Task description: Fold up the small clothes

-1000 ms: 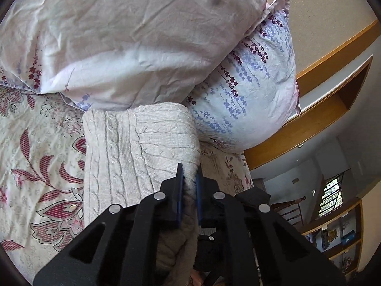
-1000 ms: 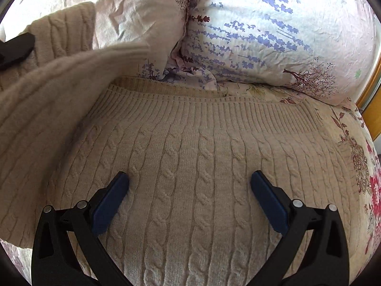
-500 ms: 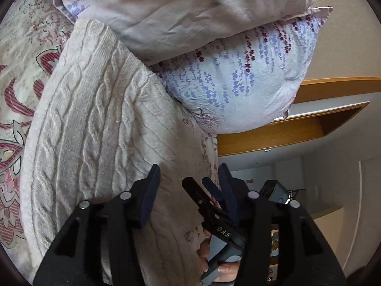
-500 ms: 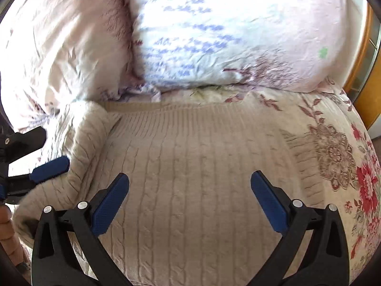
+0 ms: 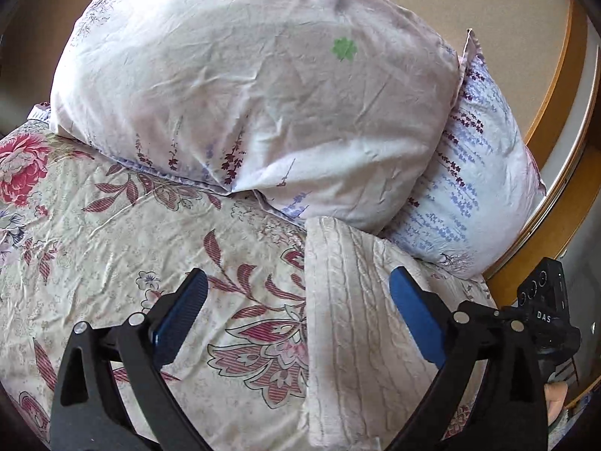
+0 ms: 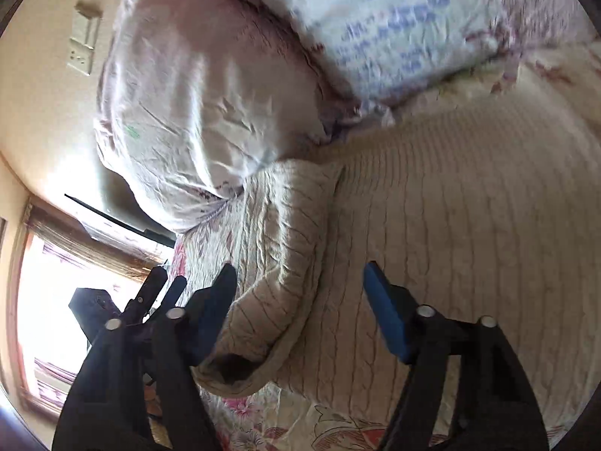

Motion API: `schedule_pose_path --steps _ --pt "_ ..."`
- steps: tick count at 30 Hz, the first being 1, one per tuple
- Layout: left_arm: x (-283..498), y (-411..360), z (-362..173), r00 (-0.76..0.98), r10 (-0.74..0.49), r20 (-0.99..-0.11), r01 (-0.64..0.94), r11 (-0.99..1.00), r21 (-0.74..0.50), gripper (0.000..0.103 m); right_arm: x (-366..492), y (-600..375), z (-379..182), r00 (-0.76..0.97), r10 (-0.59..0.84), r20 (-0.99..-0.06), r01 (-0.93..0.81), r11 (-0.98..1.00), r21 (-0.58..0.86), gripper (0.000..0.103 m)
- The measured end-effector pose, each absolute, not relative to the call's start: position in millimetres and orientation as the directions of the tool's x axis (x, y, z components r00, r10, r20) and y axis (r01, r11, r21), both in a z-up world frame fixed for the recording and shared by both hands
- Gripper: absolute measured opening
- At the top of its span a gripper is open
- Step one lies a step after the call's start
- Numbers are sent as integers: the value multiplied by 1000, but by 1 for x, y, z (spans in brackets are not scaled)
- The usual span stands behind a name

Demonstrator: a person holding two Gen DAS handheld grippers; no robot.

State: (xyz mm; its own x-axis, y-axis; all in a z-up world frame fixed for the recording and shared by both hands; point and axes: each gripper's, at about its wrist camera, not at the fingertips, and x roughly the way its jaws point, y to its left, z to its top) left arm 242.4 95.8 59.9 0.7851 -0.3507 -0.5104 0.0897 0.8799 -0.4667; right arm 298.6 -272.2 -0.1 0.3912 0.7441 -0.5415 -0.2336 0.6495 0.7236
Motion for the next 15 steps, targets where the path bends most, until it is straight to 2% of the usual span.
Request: schedule_pose_path --steps 1,6,9,10,11,15 --pt "243 98 55 782 -360 -508 96 876 -472 97 302 -268 -7 368 755 -542 -213 636 742 48" --pt "249 107 45 772 -369 -517 93 871 -482 98 304 -253 -20 340 797 -498 -204 580 789 43" --pt "253 113 40 758 -380 -529 64 851 -520 98 306 -240 -22 323 791 -520 -203 594 778 38" --pt "254 114 39 750 -392 -533 59 842 -536 98 307 -236 -24 317 784 -533 -197 605 772 33" --pt "255 115 37 743 -399 -537 56 837 -544 99 307 -232 -26 315 782 -538 -196 608 769 23" --pt "255 108 37 739 -374 -560 55 862 -503 99 304 -229 -28 338 798 -500 -227 584 779 17"
